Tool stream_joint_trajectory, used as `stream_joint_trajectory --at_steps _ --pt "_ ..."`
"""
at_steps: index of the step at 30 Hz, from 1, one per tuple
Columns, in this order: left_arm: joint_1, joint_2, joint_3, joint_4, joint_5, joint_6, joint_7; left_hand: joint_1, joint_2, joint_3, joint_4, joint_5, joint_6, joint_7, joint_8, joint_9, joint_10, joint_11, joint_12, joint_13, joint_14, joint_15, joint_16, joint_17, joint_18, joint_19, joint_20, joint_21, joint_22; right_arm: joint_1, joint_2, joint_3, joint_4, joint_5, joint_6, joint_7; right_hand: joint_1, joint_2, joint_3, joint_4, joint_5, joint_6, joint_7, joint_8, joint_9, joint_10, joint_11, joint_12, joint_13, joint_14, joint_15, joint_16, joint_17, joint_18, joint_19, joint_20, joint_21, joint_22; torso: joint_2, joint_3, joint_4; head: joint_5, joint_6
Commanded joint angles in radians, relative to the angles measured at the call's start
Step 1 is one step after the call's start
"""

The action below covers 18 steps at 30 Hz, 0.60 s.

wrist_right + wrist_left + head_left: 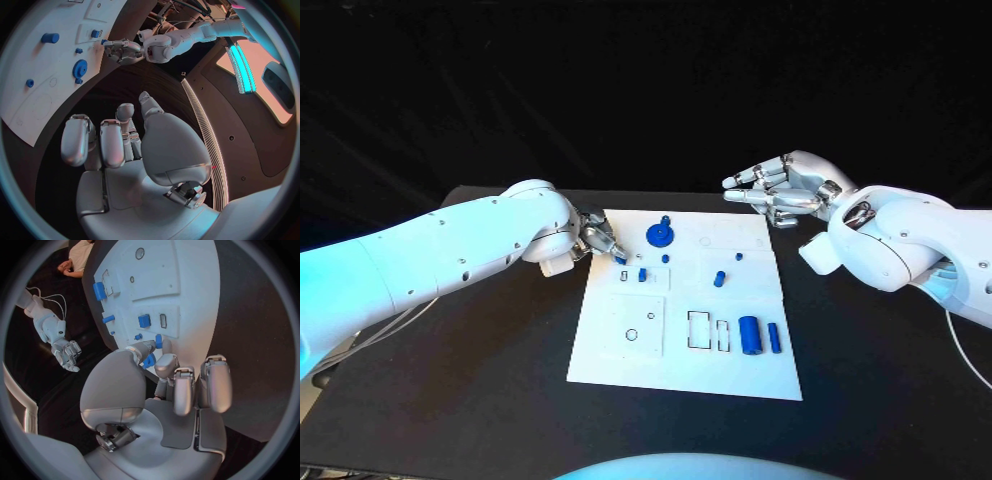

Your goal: Assemble the parts on the task board

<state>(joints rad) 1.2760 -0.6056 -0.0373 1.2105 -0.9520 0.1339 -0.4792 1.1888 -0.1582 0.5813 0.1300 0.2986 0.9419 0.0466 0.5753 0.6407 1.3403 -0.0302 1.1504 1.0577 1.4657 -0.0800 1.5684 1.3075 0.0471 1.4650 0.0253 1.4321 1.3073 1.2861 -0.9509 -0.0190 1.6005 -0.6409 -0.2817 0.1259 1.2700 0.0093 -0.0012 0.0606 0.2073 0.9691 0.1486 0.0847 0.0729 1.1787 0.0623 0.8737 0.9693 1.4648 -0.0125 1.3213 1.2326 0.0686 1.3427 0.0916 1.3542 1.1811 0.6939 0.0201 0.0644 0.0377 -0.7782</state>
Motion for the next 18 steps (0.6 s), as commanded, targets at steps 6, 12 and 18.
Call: stream_joint_trajectory --at_steps 6,12,18 --pt "-0.011 -0.013 0.0 0.029 -0.031 0.0 0.014 -0.016 -0.002 0.139 -0.151 0.007 0.011 -0.001 0.005 -0.002 0.012 0.001 0.008 0.006 0.105 -0.006 0.002 0.263 -0.011 0.048 -0.003 0.007 0.164 -0.001 0.0 0.0 0.002 -0.005 0.016 0.005 0.0 0.006 -0.007 0.0 0.006 -0.001 0.002 -0.002 -0.001 -0.006 0.001 -0.001 -0.001 0.027 0.0 -0.002 -0.001 0.018 -0.007 0.004 -0.006 -0.001 0.002 0.0005 -0.0028 0.006 -0.001" --pt "-0.018 -0.01 0.0 0.032 -0.054 0.01 -0.009 -0.016 -0.003 0.138 -0.152 0.007 0.011 -0.002 0.005 -0.002 0.013 0.0 0.009 0.007 0.105 -0.006 0.002 0.263 -0.011 0.048 -0.003 0.008 0.165 -0.001 0.0 -0.001 0.002 -0.005 0.017 0.004 0.0 0.006 -0.007 0.0 0.006 -0.001 0.002 -0.002 -0.001 -0.006 0.001 -0.001 -0.001 0.027 0.0 -0.002 -0.001 0.018 -0.007 0.004 -0.006 -0.001 0.002 0.0002 -0.0017 0.006 -0.005" --pt "-0.022 -0.008 0.0 0.032 -0.061 0.04 -0.037 -0.016 -0.002 0.137 -0.152 0.007 0.012 -0.002 0.006 -0.002 0.014 0.0 0.01 0.008 0.105 -0.006 0.002 0.263 -0.011 0.048 -0.004 0.007 0.165 -0.001 0.0 -0.001 0.002 -0.005 0.017 0.005 0.0 0.006 -0.007 0.0 0.006 -0.001 0.002 -0.002 -0.001 -0.006 0.001 -0.001 -0.001 0.027 0.0 -0.002 -0.001 0.018 -0.007 0.004 -0.006 -0.001 0.001 0.0008 -0.002 0.008 -0.009"
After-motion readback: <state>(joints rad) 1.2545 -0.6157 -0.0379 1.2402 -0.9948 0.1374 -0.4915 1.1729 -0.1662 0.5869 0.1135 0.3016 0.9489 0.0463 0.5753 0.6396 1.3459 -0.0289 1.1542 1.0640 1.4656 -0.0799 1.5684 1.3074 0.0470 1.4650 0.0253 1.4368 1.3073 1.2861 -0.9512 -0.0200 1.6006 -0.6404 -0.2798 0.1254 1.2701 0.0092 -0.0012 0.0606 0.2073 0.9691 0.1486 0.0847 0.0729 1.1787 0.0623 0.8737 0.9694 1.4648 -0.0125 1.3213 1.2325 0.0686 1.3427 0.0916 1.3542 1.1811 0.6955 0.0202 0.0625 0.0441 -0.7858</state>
